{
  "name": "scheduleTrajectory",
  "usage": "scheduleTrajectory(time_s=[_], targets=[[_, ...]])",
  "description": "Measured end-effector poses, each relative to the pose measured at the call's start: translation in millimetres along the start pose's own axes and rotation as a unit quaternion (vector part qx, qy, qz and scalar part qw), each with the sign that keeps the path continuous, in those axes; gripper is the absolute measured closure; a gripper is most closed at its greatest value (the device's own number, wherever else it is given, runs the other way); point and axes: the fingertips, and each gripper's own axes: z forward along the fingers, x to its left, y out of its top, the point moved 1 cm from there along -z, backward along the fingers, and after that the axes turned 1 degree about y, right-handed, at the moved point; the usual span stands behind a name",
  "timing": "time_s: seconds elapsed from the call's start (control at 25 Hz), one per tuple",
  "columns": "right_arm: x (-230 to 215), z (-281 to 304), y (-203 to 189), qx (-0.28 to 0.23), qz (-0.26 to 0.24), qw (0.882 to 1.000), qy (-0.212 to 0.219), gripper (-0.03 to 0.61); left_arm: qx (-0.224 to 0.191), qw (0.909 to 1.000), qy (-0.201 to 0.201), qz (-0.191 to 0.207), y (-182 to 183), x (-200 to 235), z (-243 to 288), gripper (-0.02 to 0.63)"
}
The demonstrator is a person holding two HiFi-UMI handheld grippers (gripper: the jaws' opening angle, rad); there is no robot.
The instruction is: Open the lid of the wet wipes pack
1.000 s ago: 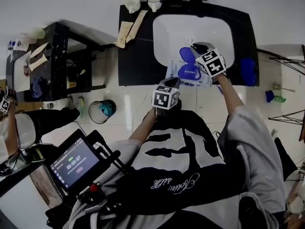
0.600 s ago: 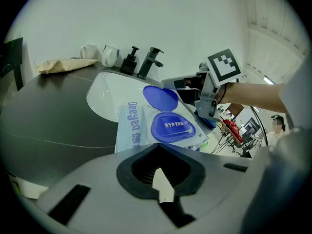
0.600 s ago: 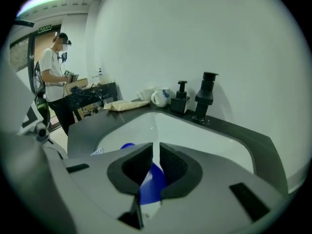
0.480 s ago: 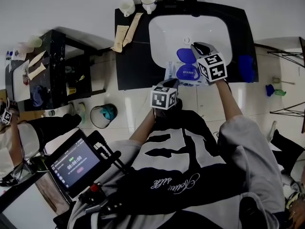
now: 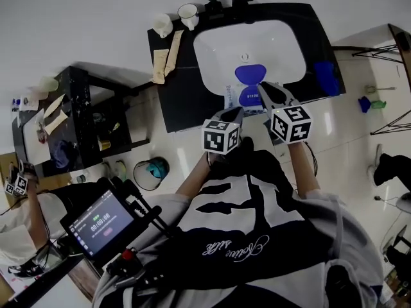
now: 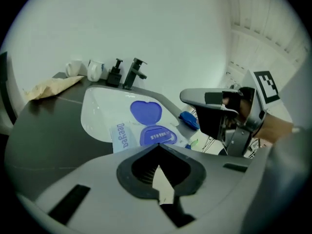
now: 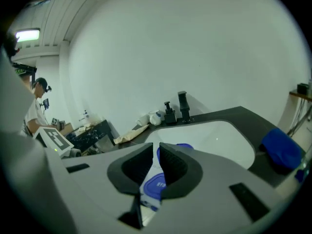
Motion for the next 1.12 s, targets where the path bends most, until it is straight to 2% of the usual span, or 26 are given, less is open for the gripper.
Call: scheduleTrajectory(time_s=[0.16,0.24,0.4,0.64,0.92,1.12], targets=[[19.5,-22.0,-7.3,-0.045,0.089,0.995,0.003,0.538,-0.034,0.9990,-0.022,0.016,19.4,-9.0,-21.2,0.615],[31.7,-30.3,-10.1,-0.061,0.106,0.992,0.000,0.577,-0.053,0.9980,-0.034,0.011,26.5,-13.1,-33.6,0.615],[47.8,-41.6,-18.9,-0.063,0.091,0.994,-0.006,0.578,-0.080,0.9957,-0.046,0.006,36.5,-21.6,-50.1,0.615],[59.0,-81.8,-30.6,-0.078,0.107,0.991,-0.021,0.578,-0.108,0.9923,-0.055,0.025,31.7,-49.4,-81.8,0.615],[77.2,-124.0,-47.9,-0.074,0.101,0.992,0.004,0.578,-0.139,0.9896,-0.037,0.003,9.8,-82.3,-108.8,0.615],[94.9,-169.1,-72.6,-0.068,0.081,0.994,0.029,0.578,-0.162,0.9866,-0.013,-0.016,-30.1,-120.9,-132.6,0.615]])
